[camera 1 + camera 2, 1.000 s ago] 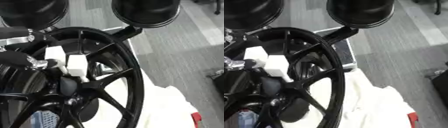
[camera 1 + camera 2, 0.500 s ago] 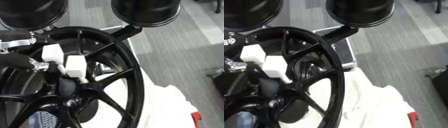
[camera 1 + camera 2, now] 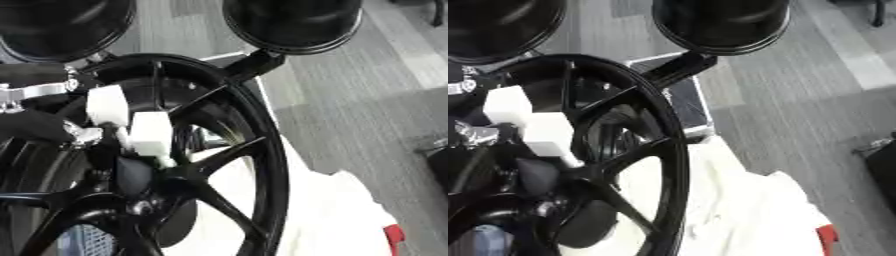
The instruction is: Pull the pin out of the wheel hub.
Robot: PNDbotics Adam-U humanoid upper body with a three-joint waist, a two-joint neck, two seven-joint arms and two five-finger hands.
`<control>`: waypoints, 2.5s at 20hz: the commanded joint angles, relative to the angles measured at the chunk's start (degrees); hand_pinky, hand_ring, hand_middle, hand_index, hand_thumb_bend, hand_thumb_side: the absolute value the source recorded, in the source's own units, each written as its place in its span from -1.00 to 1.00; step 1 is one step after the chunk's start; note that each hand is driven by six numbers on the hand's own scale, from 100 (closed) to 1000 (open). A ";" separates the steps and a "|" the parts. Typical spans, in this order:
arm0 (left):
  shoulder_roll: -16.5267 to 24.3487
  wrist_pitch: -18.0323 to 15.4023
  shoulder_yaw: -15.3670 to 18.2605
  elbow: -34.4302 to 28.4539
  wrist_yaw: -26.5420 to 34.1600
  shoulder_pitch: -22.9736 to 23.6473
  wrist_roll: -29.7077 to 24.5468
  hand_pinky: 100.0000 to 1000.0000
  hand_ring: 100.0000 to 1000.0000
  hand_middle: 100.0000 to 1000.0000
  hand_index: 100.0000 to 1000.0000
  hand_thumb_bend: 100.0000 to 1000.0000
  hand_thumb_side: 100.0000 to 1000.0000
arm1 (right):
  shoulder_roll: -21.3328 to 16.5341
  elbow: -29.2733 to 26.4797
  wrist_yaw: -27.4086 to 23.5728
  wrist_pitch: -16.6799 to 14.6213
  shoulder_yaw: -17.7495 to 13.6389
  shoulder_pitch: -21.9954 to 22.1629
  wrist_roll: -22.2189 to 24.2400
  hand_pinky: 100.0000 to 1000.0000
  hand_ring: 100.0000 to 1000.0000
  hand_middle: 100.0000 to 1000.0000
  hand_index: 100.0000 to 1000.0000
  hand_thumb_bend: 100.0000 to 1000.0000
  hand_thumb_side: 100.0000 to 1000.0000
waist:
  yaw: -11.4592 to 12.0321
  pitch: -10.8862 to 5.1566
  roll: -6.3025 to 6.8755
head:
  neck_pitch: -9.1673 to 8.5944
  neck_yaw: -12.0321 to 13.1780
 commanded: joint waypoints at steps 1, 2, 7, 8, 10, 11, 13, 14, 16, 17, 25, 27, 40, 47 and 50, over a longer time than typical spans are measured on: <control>1.48 0.52 1.64 -1.29 0.85 -0.47 2.90 0.50 0.18 -0.28 0.34 -1.00 0.01 | -0.50 -1.03 -0.26 0.24 -0.56 -0.26 -0.24 0.48 0.08 -0.08 0.31 -1.00 0.10 | 0.09 -0.94 -0.16 | -0.75 -0.07; 1.48 0.79 1.73 -1.37 1.23 -0.43 3.84 0.47 0.13 -0.33 0.30 -1.00 -0.07 | -0.45 -1.03 -0.27 0.27 -0.56 -0.27 -0.25 0.48 0.08 -0.08 0.31 -1.00 0.10 | 0.11 -0.93 -0.16 | -0.77 -0.07; 1.44 1.89 2.44 -1.96 5.22 -0.17 9.74 0.30 -0.04 -0.52 0.11 -1.00 -0.55 | -0.26 -1.03 -0.16 0.42 -0.59 -0.22 -0.32 0.48 0.08 -0.08 0.31 -1.00 0.11 | 0.15 -0.86 -0.24 | -0.79 -0.15; 1.43 1.86 2.70 -2.26 6.08 -0.17 11.28 0.25 -0.08 -0.56 0.07 -1.00 -0.63 | -0.23 -1.03 -0.14 0.42 -0.58 -0.22 -0.32 0.48 0.08 -0.08 0.31 -1.00 0.11 | 0.17 -0.84 -0.28 | -0.81 -0.19; 1.43 1.63 3.38 -2.76 7.77 -0.06 14.50 0.16 -0.15 -0.64 -0.01 -1.00 -0.62 | -0.18 -1.03 -0.11 0.42 -0.58 -0.20 -0.31 0.48 0.08 -0.08 0.31 -1.00 0.10 | 0.23 -0.83 -0.36 | -0.79 -0.24; 1.45 1.50 3.92 -2.96 8.74 0.07 16.41 0.15 -0.16 -0.64 -0.02 -1.00 -0.62 | -0.17 -1.03 -0.09 0.41 -0.60 -0.18 -0.33 0.48 0.08 -0.08 0.31 -1.00 0.10 | 0.26 -0.83 -0.40 | -0.77 -0.26; 1.55 1.39 5.07 -3.27 10.68 0.45 20.04 0.12 -0.20 -0.72 -0.10 -1.00 -0.60 | -0.15 -1.03 -0.04 0.35 -0.64 -0.13 -0.34 0.49 0.08 -0.08 0.31 -1.00 0.10 | 0.31 -0.85 -0.48 | -0.68 -0.30; 1.54 1.41 5.96 -3.39 11.82 0.70 21.88 0.11 -0.21 -0.74 -0.12 -1.00 -0.59 | -0.12 -1.03 -0.01 0.31 -0.67 -0.11 -0.34 0.49 0.08 -0.08 0.31 -1.00 0.10 | 0.38 -0.87 -0.55 | -0.65 -0.32; 1.63 1.64 7.79 -3.62 14.29 1.33 24.74 0.10 -0.23 -0.76 -0.13 -1.00 -0.57 | -0.05 -1.03 0.02 0.27 -0.70 -0.07 -0.31 0.49 0.08 -0.08 0.31 -1.00 0.10 | 0.50 -0.90 -0.66 | -0.66 -0.41; 1.71 1.84 8.86 -3.75 15.54 1.63 25.89 0.10 -0.23 -0.77 -0.13 -1.00 -0.55 | 0.00 -1.03 0.04 0.27 -0.73 -0.05 -0.30 0.49 0.08 -0.08 0.31 -1.00 0.10 | 0.57 -0.92 -0.71 | -0.67 -0.46; 3.57 3.07 21.60 -0.93 23.81 5.01 37.19 0.12 -0.24 -0.78 -0.12 -1.00 -0.33 | 0.17 -1.03 0.32 -0.06 -1.26 0.59 -0.56 0.49 0.08 -0.07 0.31 -1.00 0.09 | 1.77 -1.10 -1.26 | -0.26 -1.25; 4.66 2.66 25.66 2.34 25.02 7.07 41.01 0.14 -0.22 -0.77 -0.11 -1.00 -0.28 | 0.16 -1.03 0.40 -0.29 -1.52 0.74 -0.74 0.50 0.08 -0.07 0.31 -1.00 0.09 | 2.14 -1.12 -1.41 | 0.03 -1.31; 6.51 -1.91 38.98 17.47 23.66 21.27 48.78 0.26 -0.14 -0.67 0.00 -1.00 -0.32 | 0.72 -1.03 0.20 -0.95 -2.47 1.34 -1.53 0.50 0.08 -0.07 0.31 -1.00 0.08 | 4.61 -1.43 -3.22 | 0.49 -0.58; 6.12 -4.52 38.68 21.69 12.95 25.05 30.38 0.96 0.81 0.50 0.89 -1.00 -0.60 | 0.78 -1.03 0.04 -1.16 -2.49 1.54 -1.63 0.50 0.08 -0.08 0.31 -1.00 0.07 | 4.95 -1.78 -3.90 | 0.45 -0.43; 5.75 -6.22 39.12 23.04 6.71 24.97 22.97 0.98 0.84 0.52 0.88 -1.00 -0.84 | 0.92 -1.03 -0.03 -1.08 -2.46 1.65 -1.65 0.50 0.08 -0.08 0.31 -1.00 0.07 | 4.93 -1.87 -4.08 | 0.43 -0.39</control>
